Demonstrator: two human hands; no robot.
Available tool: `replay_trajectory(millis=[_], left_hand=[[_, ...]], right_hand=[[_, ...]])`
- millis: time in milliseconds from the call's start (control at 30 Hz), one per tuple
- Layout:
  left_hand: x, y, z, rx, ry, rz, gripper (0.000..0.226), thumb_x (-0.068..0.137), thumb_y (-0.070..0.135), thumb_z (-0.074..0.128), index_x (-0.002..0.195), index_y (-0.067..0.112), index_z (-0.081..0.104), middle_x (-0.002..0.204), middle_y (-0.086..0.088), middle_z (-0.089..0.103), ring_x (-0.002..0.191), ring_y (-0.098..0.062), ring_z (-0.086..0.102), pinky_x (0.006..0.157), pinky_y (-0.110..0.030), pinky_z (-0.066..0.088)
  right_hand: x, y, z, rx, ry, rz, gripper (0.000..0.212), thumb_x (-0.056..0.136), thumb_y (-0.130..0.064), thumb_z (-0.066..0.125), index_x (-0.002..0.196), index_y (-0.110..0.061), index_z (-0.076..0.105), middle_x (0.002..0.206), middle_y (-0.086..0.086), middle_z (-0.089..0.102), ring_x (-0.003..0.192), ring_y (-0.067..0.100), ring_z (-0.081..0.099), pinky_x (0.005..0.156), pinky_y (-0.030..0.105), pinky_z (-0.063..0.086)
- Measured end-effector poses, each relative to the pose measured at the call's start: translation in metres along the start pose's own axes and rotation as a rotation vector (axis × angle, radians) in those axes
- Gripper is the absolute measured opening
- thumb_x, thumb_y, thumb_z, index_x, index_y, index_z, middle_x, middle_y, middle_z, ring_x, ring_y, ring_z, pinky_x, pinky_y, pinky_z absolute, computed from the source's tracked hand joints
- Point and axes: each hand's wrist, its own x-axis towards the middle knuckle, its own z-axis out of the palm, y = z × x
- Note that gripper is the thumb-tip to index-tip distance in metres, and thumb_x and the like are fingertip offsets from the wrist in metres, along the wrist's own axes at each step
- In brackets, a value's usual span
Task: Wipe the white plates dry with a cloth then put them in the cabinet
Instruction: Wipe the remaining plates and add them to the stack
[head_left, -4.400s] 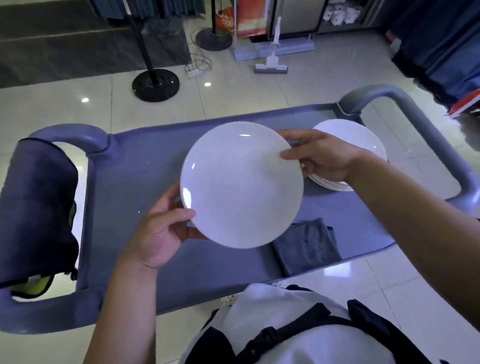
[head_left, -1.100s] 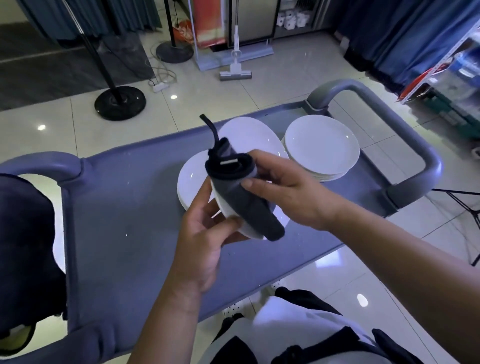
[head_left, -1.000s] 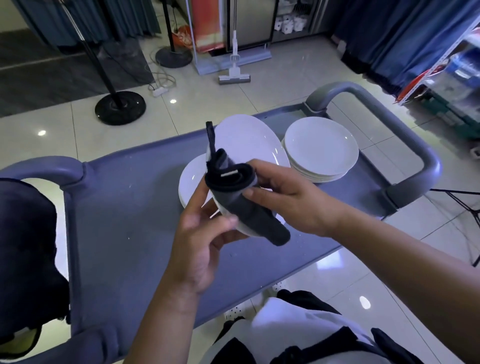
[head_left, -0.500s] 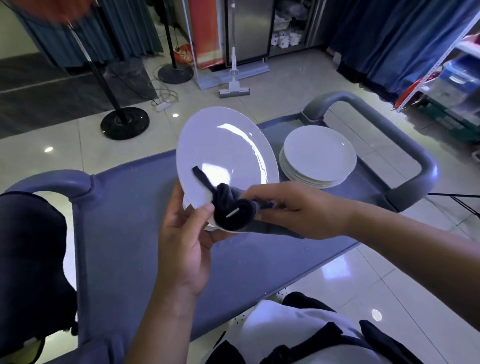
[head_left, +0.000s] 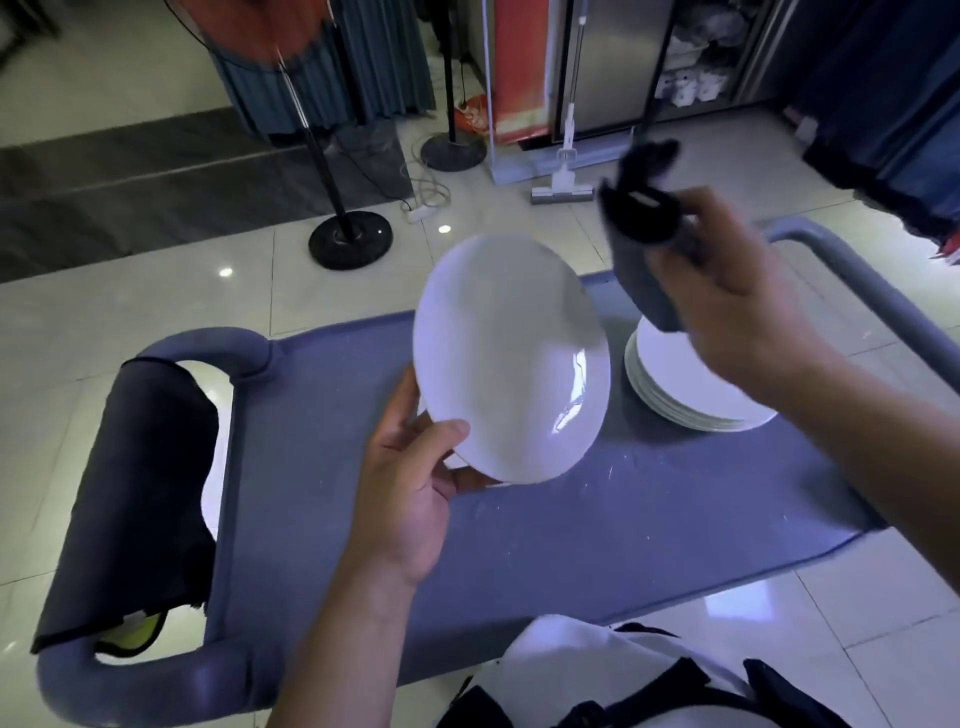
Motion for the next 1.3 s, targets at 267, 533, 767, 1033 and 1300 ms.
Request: replay_trajectory(millis=[267,533,767,1033,1300], left_hand=[[-0.014,-0.002,0.029,-0.056,0.073,0.096,0.049,0.079,0.001,0.053,0.112,0.030,0.075,0.112,-0.003,0.074,0.100,-0.021,0.069,0.066,-0.044,0.060],[-0.049,-0.013,0.020,0.003,0.355,0.149,0.056,0.095,-0.005,0.037,0.139,0.024,0.055,0.114,0.001,0.074,0.098,-0.017,0.072,0.063,-0.041,0.061],[-0.062,-0.020,0.042,-0.073,0.470,0.159,0.051,0.084,0.000,0.047,0.124,0.025,0.067,0.115,-0.007,0.073,0.097,-0.027,0.073,0.064,-0.046,0.060],[-0.037,-0.011,0.073,0.025,0.502,0.229,0.057,0.082,-0.004,0.048,0.133,0.017,0.060,0.119,-0.004,0.071,0.102,-0.025,0.070,0.065,-0.042,0.059],[0.012,-0.009,0.105,0.032,0.412,0.296,0.059,0.077,-0.003,0.050,0.118,0.033,0.072,0.122,0.001,0.069,0.109,-0.024,0.066,0.074,-0.052,0.059]], right_hand=[[-0.013,0.012,0.078,-0.236,-0.175,-0.161,0.062,0.088,-0.028,0.057,0.149,-0.020,0.045,0.161,-0.001,0.036,0.153,0.022,0.023,0.121,0.051,0.016],[-0.061,0.019,0.116,0.052,-0.580,-0.177,0.051,0.100,-0.026,0.050,0.151,-0.030,0.045,0.161,-0.011,0.033,0.154,0.007,0.011,0.123,0.047,-0.002],[-0.073,0.048,0.080,0.153,-0.824,-0.250,0.050,0.101,-0.025,0.055,0.149,-0.036,0.044,0.162,-0.021,0.026,0.151,-0.006,0.001,0.123,0.044,-0.006],[-0.068,0.090,0.020,0.121,-0.815,-0.325,0.049,0.100,-0.024,0.054,0.146,-0.041,0.047,0.158,-0.028,0.030,0.152,-0.001,0.009,0.123,0.033,-0.006],[-0.051,0.110,-0.048,0.837,-0.377,0.716,0.026,0.101,-0.037,0.049,0.116,-0.035,0.071,0.122,0.000,0.072,0.107,0.027,0.065,0.091,0.038,0.052]])
